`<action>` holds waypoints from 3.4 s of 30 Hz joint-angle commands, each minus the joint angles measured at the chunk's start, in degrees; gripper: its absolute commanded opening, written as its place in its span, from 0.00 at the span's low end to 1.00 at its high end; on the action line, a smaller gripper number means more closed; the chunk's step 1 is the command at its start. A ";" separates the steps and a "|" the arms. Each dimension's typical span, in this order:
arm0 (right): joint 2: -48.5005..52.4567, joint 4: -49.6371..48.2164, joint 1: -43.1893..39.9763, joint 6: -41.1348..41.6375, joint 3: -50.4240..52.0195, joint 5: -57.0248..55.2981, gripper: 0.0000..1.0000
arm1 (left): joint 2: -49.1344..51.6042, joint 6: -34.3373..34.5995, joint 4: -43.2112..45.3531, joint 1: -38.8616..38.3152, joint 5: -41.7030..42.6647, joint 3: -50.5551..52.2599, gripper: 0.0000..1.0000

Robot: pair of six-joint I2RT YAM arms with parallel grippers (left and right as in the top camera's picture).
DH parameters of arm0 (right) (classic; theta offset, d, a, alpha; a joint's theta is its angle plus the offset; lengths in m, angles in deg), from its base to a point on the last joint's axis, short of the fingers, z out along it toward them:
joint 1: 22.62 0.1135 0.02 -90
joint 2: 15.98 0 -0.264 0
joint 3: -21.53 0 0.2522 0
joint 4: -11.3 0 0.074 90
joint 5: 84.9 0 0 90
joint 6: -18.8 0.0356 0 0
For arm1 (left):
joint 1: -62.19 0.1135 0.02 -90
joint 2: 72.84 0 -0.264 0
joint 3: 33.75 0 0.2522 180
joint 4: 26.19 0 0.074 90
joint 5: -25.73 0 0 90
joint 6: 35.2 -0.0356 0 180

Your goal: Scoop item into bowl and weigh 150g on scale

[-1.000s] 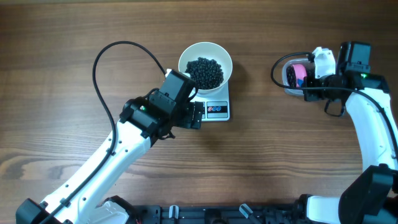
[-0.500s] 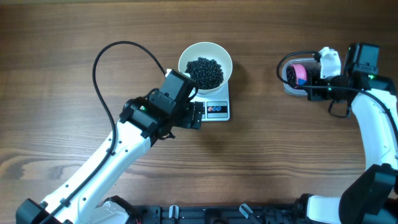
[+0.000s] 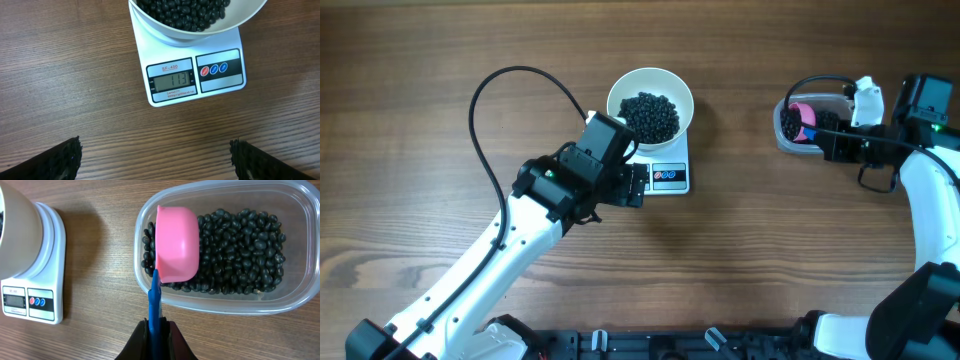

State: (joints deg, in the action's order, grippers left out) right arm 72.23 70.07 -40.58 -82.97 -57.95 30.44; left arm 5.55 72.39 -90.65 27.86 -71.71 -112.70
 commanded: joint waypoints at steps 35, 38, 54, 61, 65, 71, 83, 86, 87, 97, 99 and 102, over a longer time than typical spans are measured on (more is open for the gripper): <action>0.96 -0.79 -7.65 10.93 -0.26 9.38 0.04 | 0.39 -0.87 0.15 0.48 0.31 0.37 1.00; 0.96 -0.76 -9.73 10.95 -0.26 14.10 0.04 | 0.39 -0.87 0.15 0.48 0.31 0.37 1.00; 0.94 -0.83 -19.54 16.87 -0.26 30.75 0.04 | 0.39 -0.87 0.15 0.48 0.31 0.37 1.00; 0.96 -0.85 -19.89 19.50 -0.26 39.04 0.04 | 0.39 -0.87 0.15 0.48 0.31 0.37 1.00; 0.96 -1.05 -19.89 19.52 -0.26 43.69 0.05 | 0.39 -0.87 0.15 0.48 0.31 0.37 1.00; 0.94 -1.07 -18.86 22.86 -0.26 46.71 0.04 | 0.39 -0.87 0.15 0.48 0.31 0.37 1.00; 0.96 -9.81 -5.60 29.66 -0.26 48.02 0.04 | 0.39 -0.87 0.15 0.48 0.31 0.37 1.00; 0.94 -16.79 -1.44 33.86 -0.26 48.02 0.04 | 0.39 -0.87 0.15 0.48 0.31 0.37 1.00; 0.94 -18.43 -0.55 34.69 -0.26 48.02 0.04 | 0.39 -0.87 0.15 0.48 0.31 0.37 1.00; 0.96 -29.46 12.35 36.00 -0.26 40.19 0.04 | 0.39 -0.87 0.15 0.48 0.31 0.37 1.00; 0.94 -29.46 14.29 33.94 -0.26 38.01 0.04 | 0.39 -0.87 0.15 0.48 0.31 0.37 1.00; 0.94 -29.38 17.53 28.81 -0.26 32.81 0.04 | 0.39 -0.87 0.15 0.48 0.31 0.37 1.00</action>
State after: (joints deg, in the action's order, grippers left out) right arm 72.23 41.07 -26.00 -48.26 -57.95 70.33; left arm 5.55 72.21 -90.65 27.86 -71.71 -112.70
